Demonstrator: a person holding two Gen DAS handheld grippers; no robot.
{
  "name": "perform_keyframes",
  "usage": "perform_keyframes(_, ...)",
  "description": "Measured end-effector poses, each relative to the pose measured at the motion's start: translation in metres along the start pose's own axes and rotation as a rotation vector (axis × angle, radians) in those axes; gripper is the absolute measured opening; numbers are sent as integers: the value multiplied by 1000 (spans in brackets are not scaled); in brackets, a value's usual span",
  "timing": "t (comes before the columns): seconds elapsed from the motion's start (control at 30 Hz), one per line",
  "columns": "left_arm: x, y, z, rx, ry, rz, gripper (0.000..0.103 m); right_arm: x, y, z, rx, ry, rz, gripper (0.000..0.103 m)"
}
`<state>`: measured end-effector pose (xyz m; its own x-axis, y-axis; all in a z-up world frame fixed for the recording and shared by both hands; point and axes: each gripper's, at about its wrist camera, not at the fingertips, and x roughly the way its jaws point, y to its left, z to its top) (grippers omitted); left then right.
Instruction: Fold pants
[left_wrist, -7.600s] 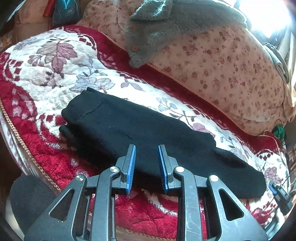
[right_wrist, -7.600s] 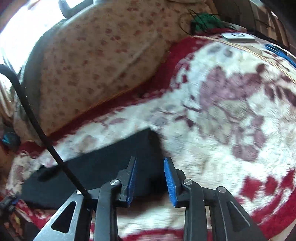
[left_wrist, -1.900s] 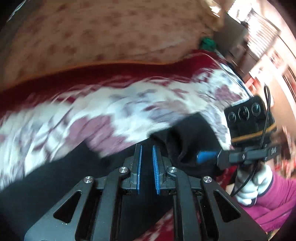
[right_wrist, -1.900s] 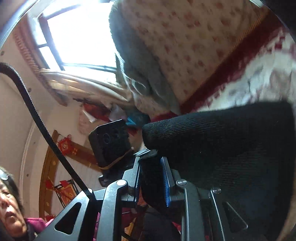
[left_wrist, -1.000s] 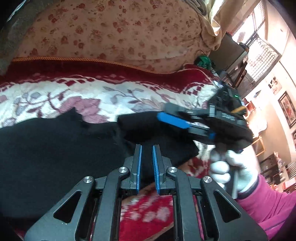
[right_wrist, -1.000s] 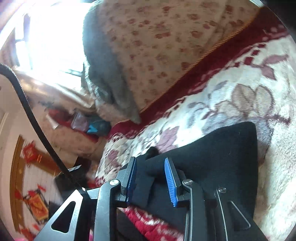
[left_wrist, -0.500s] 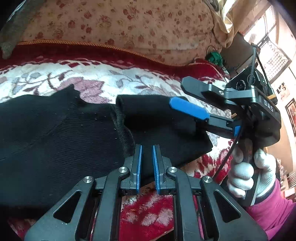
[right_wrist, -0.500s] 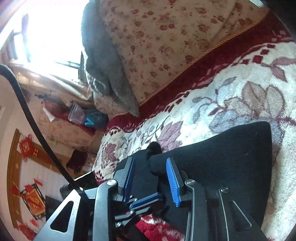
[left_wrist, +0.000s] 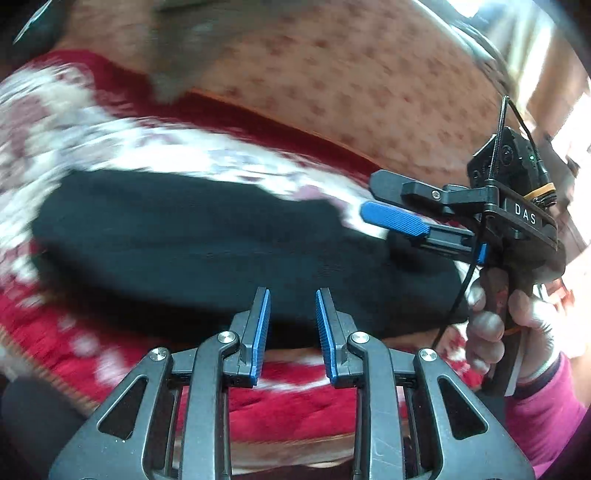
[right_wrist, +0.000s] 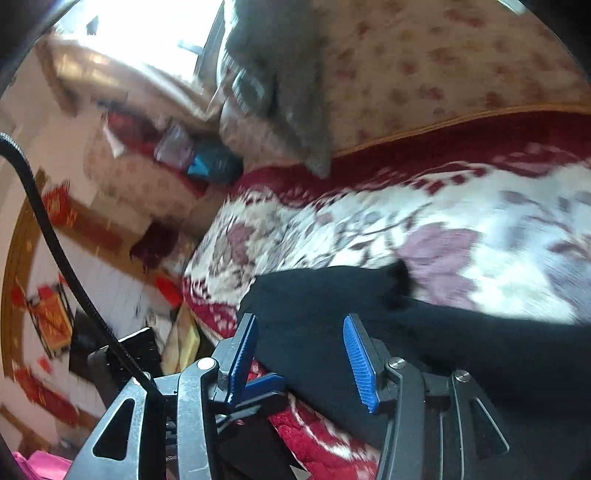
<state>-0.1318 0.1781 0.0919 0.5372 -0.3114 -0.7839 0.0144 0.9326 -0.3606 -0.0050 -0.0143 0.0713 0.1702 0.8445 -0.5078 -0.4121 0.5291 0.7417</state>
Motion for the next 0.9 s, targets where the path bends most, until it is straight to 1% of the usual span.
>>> perform_keyframes(0.03, -6, 13, -3, -38, -16, 28, 40, 11, 4, 4, -17, 24, -3, 50)
perform_keyframes(0.1, -14, 31, -7, -96, -43, 52, 54, 39, 13, 12, -57, 81, -6, 54)
perform_keyframes(0.13, -18, 42, -9, -139, -61, 67, 55, 53, 18, 16, -75, 108, -9, 56)
perform_keyframes(0.17, -20, 50, -10, -164, -68, 78, 55, 65, 22, 19, -90, 129, -16, 62)
perform_keyframes(0.2, -21, 58, -11, -186, -71, 90, 55, 78, 26, 23, -108, 149, -22, 65)
perform_keyframes(0.3, -22, 81, -11, -267, -89, 114, 55, 116, 39, 32, -173, 211, -48, 66)
perform_keyframes(0.43, -20, 105, -8, -363, -108, 118, 55, 150, 54, 43, -262, 264, -80, 66)
perform_keyframes(0.5, -18, 116, -8, -410, -114, 105, 55, 167, 59, 50, -308, 294, -107, 66)
perform_keyframes(0.67, -12, 128, -2, -467, -124, 96, 55, 203, 69, 63, -404, 352, -138, 66)
perform_keyframes(0.8, -5, 132, 0, -493, -141, 86, 55, 229, 71, 69, -454, 408, -141, 66)
perform_keyframes(0.9, 0, 135, -1, -516, -148, 80, 55, 249, 73, 70, -471, 448, -126, 66)
